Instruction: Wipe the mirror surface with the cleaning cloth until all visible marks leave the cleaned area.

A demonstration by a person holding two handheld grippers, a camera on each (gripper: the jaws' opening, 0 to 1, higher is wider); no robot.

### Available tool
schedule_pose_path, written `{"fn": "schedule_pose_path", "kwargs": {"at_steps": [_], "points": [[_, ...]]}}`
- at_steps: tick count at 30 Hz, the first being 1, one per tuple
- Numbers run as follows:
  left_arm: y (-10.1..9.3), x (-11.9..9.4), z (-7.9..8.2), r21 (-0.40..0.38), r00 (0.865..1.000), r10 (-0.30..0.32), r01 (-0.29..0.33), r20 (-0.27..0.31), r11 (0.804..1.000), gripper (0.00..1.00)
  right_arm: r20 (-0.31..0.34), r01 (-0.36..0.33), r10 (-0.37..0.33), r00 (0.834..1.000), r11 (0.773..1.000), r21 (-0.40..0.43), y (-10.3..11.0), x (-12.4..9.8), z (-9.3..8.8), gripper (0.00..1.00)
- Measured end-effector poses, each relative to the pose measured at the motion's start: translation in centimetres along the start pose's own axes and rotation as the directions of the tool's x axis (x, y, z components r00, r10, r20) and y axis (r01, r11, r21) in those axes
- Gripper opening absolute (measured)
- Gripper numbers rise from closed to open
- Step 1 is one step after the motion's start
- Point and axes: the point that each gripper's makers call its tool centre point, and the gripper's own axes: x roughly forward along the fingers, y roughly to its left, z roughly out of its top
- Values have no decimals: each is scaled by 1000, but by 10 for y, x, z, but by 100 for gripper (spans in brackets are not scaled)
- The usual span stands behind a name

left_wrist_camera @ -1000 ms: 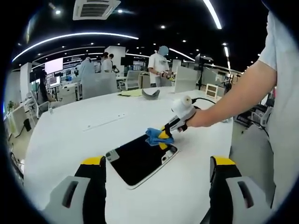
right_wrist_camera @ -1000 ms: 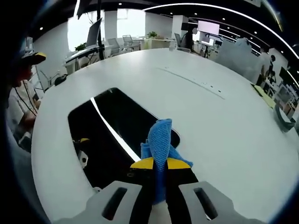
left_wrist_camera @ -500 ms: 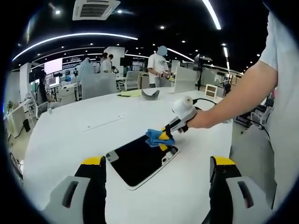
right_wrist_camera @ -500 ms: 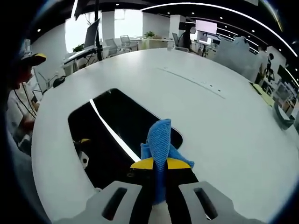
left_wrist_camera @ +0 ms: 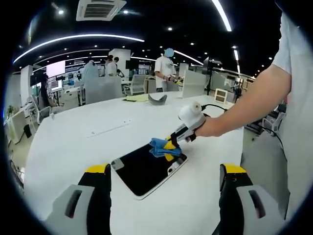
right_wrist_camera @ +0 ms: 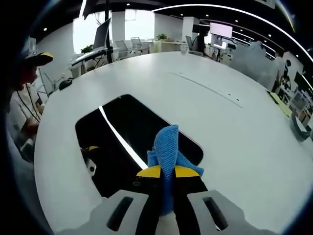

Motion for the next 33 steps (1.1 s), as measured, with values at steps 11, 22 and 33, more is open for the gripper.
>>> {"fn": "schedule_pose_path", "kwargs": {"at_steps": [11, 22, 33], "points": [[0, -1, 1, -5, 1000, 3, -3, 5, 1000, 92, -1, -11, 11, 1000, 1000, -4, 5, 2, 3, 2], [2, -2, -3, -4, 1000, 12, -12, -1, 1000, 91, 6, -21, 21, 1000, 1000, -8, 9, 5, 6, 2], [4, -2, -4, -7, 1000, 14, -14, -4, 1000, 90, 3, -31, 31, 1000, 999, -17, 14, 9, 10, 2]]}}
